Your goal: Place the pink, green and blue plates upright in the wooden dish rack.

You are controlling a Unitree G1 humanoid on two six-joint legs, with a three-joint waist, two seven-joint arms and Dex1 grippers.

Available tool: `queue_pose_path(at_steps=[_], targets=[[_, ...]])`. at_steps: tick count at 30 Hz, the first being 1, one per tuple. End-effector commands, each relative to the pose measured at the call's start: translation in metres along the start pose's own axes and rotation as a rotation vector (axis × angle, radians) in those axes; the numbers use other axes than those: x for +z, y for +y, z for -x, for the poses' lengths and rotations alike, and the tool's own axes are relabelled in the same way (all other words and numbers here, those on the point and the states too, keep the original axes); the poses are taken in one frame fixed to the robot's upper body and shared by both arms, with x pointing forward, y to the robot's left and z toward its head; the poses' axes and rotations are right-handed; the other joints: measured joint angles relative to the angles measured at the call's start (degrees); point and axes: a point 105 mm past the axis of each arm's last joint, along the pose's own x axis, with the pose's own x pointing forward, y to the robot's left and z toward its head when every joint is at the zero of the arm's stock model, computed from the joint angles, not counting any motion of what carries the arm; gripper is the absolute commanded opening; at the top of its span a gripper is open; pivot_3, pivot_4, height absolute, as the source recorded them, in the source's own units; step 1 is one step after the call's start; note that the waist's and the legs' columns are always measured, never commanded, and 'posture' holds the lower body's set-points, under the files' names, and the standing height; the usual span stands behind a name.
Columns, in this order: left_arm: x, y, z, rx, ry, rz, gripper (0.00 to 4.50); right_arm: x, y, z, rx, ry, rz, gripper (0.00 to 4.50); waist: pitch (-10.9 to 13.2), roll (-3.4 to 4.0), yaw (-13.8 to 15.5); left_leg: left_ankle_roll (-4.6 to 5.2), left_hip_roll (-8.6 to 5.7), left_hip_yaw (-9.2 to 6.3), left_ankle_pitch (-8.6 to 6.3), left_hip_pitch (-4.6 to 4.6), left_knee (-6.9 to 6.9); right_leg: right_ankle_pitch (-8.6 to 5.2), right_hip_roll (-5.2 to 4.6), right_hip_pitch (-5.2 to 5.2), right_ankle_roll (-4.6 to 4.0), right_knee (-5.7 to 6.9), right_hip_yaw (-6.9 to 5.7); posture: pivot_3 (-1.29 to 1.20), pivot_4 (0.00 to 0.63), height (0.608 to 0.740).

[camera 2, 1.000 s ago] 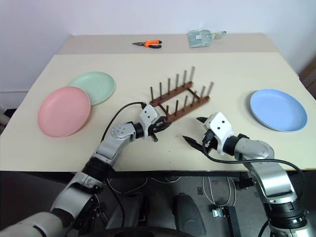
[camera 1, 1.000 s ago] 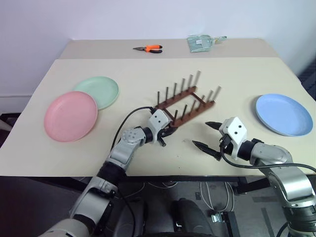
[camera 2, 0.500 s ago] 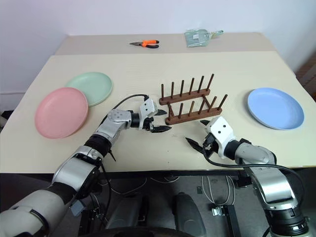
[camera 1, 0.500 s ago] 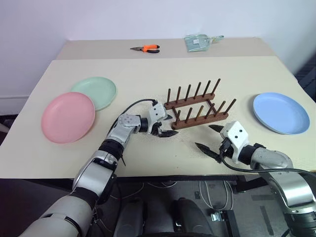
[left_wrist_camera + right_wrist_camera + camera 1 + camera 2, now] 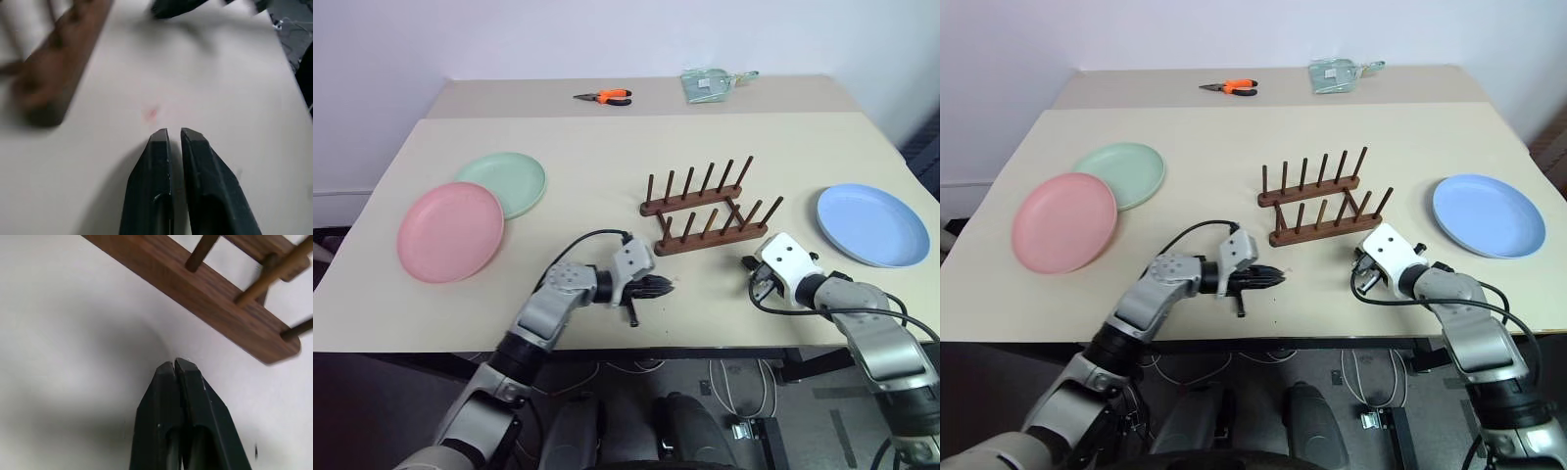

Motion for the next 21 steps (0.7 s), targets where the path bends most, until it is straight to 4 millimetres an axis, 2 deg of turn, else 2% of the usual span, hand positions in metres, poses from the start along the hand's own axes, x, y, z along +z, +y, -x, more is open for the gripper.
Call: queue_pose_path(at_steps=[1,5,12,16,19,21], targets=[[0.002,0.021,-0.01,0.162,0.052,-0.041,0.26,0.006,-0.016,-0.014,-0.06,-0.002,0.044,0.0,0.0,0.0,-0.08,0.0,0.0,0.0,0.0,0.01,0.0,0.0,0.01,-0.01,0.0,0.01,0.0,0.0,0.15,0.74],[-0.01,0.063,-0.01,0.44,0.115,-0.015,0.26,0.015,-0.03,-0.043,-0.107,0.0,0.111,0.0,-0.02,-0.03,-0.44,0.01,0.02,0.03,0.02,0.06,-0.01,0.02,0.06,-0.01,-0.02,0.04,0.03,0.0,0.15,0.74],[-0.014,0.092,-0.002,0.596,0.128,-0.029,0.26,0.031,-0.047,-0.072,-0.173,-0.037,0.156,0.0,-0.03,-0.02,-1.36,-0.04,0.04,0.06,0.04,0.09,-0.04,0.03,0.04,-0.01,-0.03,0.09,0.03,0.0,0.15,0.74],[-0.017,0.101,0.005,0.647,0.134,-0.04,0.26,0.036,-0.046,-0.077,-0.166,-0.062,0.168,0.0,-0.03,-0.02,-1.49,-0.05,0.04,0.06,0.05,0.11,-0.04,0.03,0.04,-0.01,-0.03,0.11,0.04,0.0,0.15,0.74],[-0.02,0.11,0.015,0.704,0.124,0.018,0.26,0.035,-0.044,-0.075,-0.163,-0.072,0.17,0.0,-0.04,-0.01,-1.59,-0.05,0.05,0.06,0.05,0.11,-0.05,0.04,0.04,-0.03,-0.03,0.12,0.05,0.0,0.15,0.74],[-0.02,0.105,0.014,0.669,0.125,-0.001,0.26,0.034,-0.042,-0.072,-0.161,-0.078,0.17,0.0,-0.04,-0.01,-1.59,-0.05,0.05,0.05,0.05,0.11,-0.05,0.04,0.04,-0.03,-0.03,0.15,0.05,0.0,0.15,0.74]])
